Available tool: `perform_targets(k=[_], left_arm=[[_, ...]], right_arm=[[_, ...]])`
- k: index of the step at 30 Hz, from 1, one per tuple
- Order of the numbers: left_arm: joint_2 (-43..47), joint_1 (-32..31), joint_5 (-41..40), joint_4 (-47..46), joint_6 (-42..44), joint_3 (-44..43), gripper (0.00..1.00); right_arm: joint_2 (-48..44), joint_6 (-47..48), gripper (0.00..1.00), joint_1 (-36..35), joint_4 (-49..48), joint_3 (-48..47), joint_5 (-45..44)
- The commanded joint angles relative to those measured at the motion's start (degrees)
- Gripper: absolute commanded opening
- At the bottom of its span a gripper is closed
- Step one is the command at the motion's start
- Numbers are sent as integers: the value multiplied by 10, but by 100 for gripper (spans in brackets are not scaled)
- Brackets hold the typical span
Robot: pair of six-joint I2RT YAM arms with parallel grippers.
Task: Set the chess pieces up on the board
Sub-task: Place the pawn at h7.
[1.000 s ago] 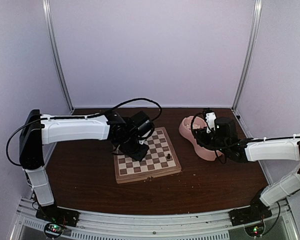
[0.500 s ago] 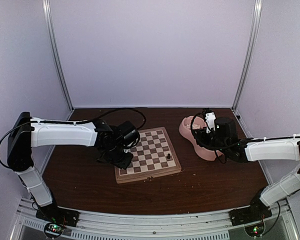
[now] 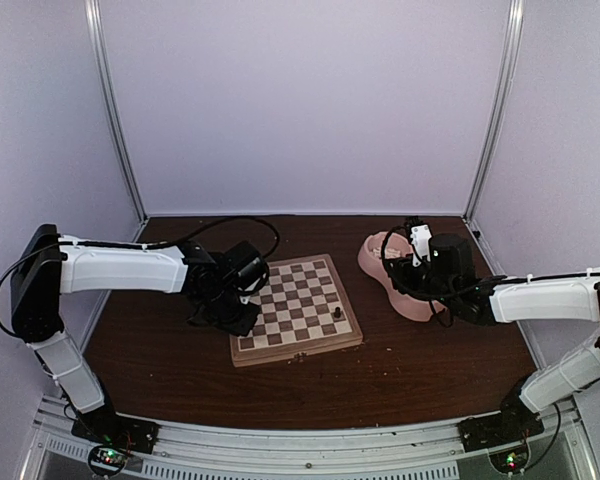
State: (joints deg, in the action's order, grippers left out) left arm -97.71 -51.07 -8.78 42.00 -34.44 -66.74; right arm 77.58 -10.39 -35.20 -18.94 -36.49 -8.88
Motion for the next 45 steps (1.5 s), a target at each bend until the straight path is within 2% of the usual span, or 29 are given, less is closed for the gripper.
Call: perform_targets(k=[1, 40, 42, 45], left_arm=[[8, 3, 1, -27, -3, 1, 6], [-18, 4, -16, -21, 4, -20, 10], [-21, 4, -13, -22, 5, -22, 16], [-20, 4, -13, -21, -1, -21, 44]], right_arm=[[5, 6, 56, 3, -4, -11, 5], [-9, 15, 56, 4, 2, -8, 10], [-9, 15, 56, 3, 2, -8, 10], [-12, 16, 56, 3, 2, -6, 10]])
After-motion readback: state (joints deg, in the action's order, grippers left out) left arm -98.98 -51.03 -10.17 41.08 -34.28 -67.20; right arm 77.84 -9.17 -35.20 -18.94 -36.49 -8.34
